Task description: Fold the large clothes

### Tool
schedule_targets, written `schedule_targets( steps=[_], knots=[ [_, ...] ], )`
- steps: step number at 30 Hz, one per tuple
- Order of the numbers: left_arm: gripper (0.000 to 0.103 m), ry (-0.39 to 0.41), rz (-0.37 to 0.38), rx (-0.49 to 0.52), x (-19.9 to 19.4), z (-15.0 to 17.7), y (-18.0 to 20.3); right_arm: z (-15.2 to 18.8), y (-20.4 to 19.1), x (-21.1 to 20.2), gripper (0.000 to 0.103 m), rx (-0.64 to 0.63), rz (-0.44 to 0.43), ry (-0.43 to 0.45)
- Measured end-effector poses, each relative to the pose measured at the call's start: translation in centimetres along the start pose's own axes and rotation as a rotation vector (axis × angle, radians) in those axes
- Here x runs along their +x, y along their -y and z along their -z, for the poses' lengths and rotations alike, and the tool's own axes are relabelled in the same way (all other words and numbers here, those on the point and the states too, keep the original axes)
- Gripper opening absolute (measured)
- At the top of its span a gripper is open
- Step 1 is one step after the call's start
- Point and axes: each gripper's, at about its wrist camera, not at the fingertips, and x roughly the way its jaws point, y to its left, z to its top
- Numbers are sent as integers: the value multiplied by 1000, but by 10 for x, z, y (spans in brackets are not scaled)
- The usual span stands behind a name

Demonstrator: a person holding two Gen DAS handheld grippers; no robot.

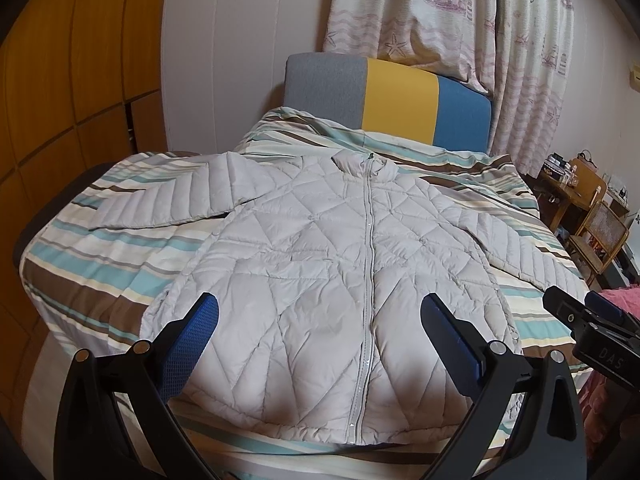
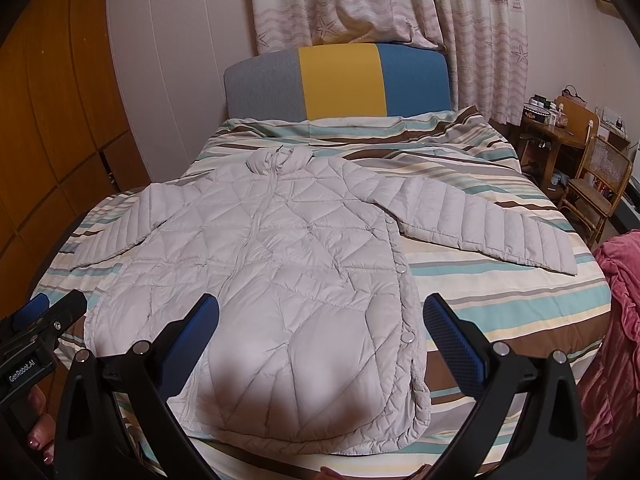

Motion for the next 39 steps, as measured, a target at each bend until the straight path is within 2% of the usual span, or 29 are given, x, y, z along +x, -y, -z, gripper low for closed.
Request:
schedule_targets(
  steps=[23,28,39],
  knots=[
    [100,-22,24,-10,5,8,4,1,0,5,101,-10,0,-1],
    [100,-31,-2,-7,9,7,1,2,2,7,101,-10,1,-3],
    [100,-77,61,-31,34,6,-11,-1,25,33,101,5,52,-17]
  ],
)
